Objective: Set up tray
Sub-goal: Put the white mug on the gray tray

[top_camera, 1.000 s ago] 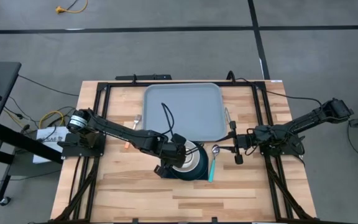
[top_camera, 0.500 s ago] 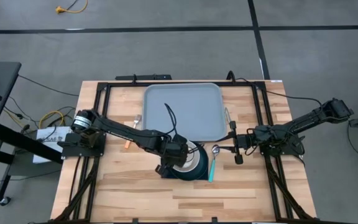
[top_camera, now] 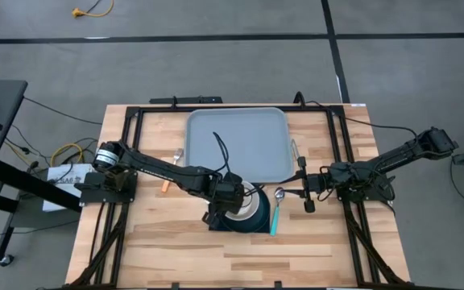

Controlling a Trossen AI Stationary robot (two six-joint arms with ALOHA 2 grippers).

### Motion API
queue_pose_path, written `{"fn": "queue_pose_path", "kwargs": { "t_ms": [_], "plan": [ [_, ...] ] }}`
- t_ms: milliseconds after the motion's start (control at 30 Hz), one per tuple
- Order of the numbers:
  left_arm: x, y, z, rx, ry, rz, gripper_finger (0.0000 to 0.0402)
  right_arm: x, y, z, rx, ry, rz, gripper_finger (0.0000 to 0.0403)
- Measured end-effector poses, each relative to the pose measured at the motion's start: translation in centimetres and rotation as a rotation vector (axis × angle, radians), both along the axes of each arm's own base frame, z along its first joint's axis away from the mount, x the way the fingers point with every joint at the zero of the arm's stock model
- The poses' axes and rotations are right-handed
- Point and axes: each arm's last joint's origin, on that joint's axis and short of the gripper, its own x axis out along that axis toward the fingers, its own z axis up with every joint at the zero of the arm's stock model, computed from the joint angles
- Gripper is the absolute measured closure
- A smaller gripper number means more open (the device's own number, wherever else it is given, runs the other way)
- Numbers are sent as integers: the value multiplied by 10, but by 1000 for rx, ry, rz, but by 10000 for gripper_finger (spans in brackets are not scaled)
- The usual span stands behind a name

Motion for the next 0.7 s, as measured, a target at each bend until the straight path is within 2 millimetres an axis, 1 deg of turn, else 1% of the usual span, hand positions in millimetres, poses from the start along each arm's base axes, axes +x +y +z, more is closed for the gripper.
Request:
{"fn": "queue_pose_path", "kwargs": {
  "t_ms": [200, 267, 500, 700],
  "plan": [
    [0, 0, 0, 0, 0, 1, 385, 0, 0, 0, 0, 0, 0, 301],
    [0, 0, 0, 1, -2, 2, 396, 0, 0, 0, 0, 0, 0, 301],
    [0, 0, 0, 1, -1, 2, 390, 0, 0, 0, 0, 0, 0, 301],
    [0, 0, 0, 1, -2, 3, 399, 0, 0, 0, 0, 0, 0, 301]
  ]
}}
